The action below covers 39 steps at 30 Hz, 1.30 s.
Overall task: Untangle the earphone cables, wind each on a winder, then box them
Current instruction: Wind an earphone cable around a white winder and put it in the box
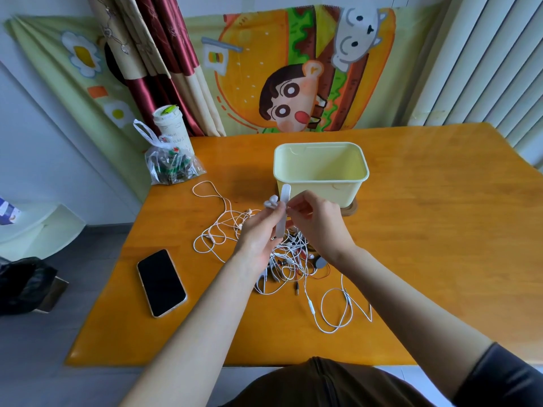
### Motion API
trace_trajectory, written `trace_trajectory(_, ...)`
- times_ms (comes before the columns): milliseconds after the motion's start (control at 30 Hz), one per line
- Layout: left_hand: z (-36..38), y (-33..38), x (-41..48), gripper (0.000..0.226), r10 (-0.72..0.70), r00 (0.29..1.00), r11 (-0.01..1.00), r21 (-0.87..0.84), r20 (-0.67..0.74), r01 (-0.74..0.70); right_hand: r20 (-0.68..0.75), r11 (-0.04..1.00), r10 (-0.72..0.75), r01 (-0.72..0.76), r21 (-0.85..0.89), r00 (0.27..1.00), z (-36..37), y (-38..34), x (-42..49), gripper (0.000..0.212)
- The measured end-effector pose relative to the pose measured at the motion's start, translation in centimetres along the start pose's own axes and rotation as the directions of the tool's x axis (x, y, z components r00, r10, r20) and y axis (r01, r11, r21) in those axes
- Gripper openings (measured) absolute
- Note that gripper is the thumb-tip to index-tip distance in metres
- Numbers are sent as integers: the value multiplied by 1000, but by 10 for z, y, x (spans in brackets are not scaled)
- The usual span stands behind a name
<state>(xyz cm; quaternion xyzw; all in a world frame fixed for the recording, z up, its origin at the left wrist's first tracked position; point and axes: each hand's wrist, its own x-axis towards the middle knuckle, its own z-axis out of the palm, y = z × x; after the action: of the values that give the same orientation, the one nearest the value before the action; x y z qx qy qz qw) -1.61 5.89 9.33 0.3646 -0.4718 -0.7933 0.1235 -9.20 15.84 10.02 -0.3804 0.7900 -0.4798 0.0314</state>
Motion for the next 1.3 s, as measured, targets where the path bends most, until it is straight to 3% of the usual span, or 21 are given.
trace_trajectory(333,-3,-1,3,22,-50,997,994,-97,54,55,51,994,-63,67,-84,997,9,5,-3,11)
trace_trajectory(533,-3,-4,5,14,-144,983,979,-128,110,157,148,1000,25,-25,4,989,12,6,-4,4)
trace_trajectory(700,-5,-6,4,25,-201,967,967,-124,154,220,181,998,-57,58,-1,982,12,10,-6,4)
trace_trajectory(900,-5,-2,5,17,-196,972,953,-210,127,220,167,990,37,-59,131,985,13,6,-2,6)
trace_trajectory(1133,-6,0,3,20,-198,971,947,-230,135,226,146,988,67,-86,127,987,14,4,2,6)
trace_trajectory(1300,-7,-3,4,51,-131,987,965,-218,92,148,148,992,63,-78,96,987,12,7,3,9)
